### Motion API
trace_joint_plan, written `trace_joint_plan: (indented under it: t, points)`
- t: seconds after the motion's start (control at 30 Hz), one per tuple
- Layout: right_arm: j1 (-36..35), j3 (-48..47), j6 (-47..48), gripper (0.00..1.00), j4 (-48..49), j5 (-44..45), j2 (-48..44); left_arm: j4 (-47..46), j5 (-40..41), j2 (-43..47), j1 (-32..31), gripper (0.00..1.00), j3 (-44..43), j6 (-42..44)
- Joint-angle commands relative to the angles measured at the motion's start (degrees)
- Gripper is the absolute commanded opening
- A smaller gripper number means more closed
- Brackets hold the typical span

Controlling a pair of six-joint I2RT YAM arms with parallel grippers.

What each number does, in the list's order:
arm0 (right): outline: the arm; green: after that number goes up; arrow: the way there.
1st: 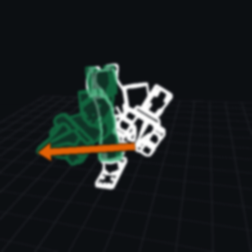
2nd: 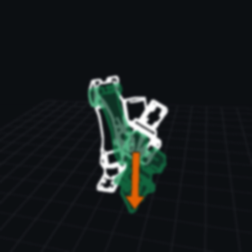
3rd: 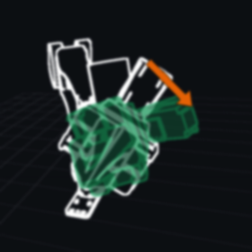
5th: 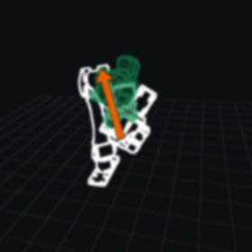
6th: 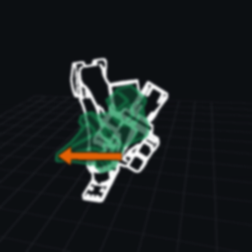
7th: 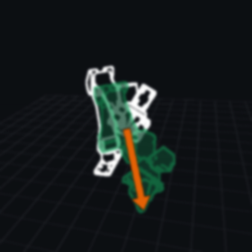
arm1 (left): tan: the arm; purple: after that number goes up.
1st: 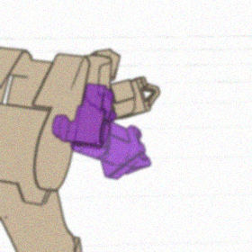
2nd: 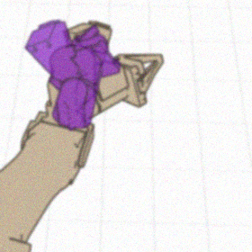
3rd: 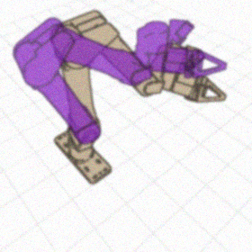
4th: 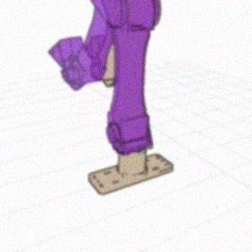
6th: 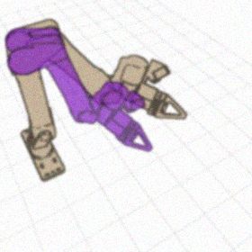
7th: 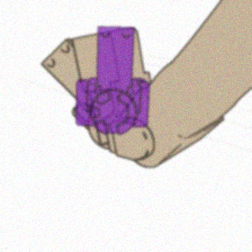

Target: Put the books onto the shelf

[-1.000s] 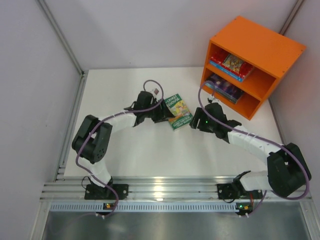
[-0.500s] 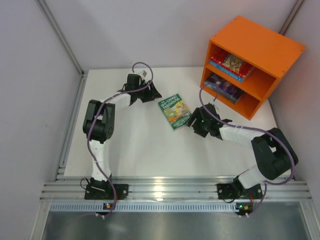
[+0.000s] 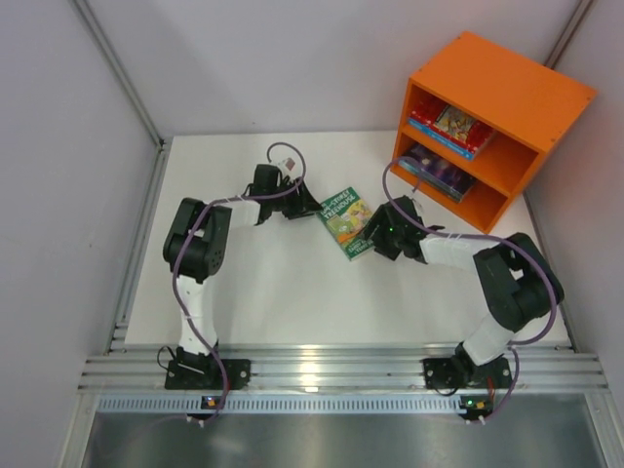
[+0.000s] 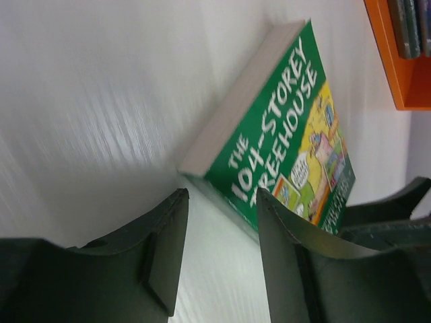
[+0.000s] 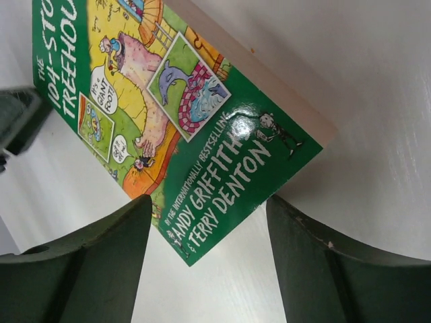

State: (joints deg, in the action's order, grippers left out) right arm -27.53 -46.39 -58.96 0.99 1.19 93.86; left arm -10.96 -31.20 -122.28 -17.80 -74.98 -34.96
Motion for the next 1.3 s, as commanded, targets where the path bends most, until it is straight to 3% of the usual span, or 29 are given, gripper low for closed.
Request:
trace_joint_plan:
  t: [0.0,0.27,0.43,0.53,0.67,0.8,1.07,1.27]
  points:
    - [0.6,-0.6,1.3,0.67,3.1,-0.9,1.0,-2.2,-2.5,5.9,-1.1,0.50,7.5,-2.6]
    - [1.0,6.8,3.5,0.43,5.2,-2.4,-0.3,-2.3,-1.0,16.1,-2.3,0.54,20.4,-4.5]
    - [2.0,11.8,6.4,0.42,5.1,-1.7,-3.2,0.4,5.0,18.6,-0.9,0.59,21.7,-5.1]
    - [3.8,12.8,9.4,0.49,3.4,-2.2,-7.7,3.4,7.7,17.1,0.8,0.61,17.6,-5.7]
    - [5.3,5.9,19.5,0.63,-0.8,-2.7,-11.5,4.5,5.4,11.7,2.1,0.61,11.3,-7.0]
    - [7.2,-5.2,32.0,0.68,-6.4,-5.2,-6.9,2.0,2.7,9.6,2.1,0.61,8.9,-9.7]
    - [9.3,-26.3,45.3,0.64,-12.2,-12.3,14.1,-0.8,0.8,10.3,1.9,0.61,12.8,-11.9]
    - [9.1,-26.4,48.1,0.57,-12.2,-17.6,18.7,6.2,4.8,12.4,2.2,0.61,14.2,-8.4]
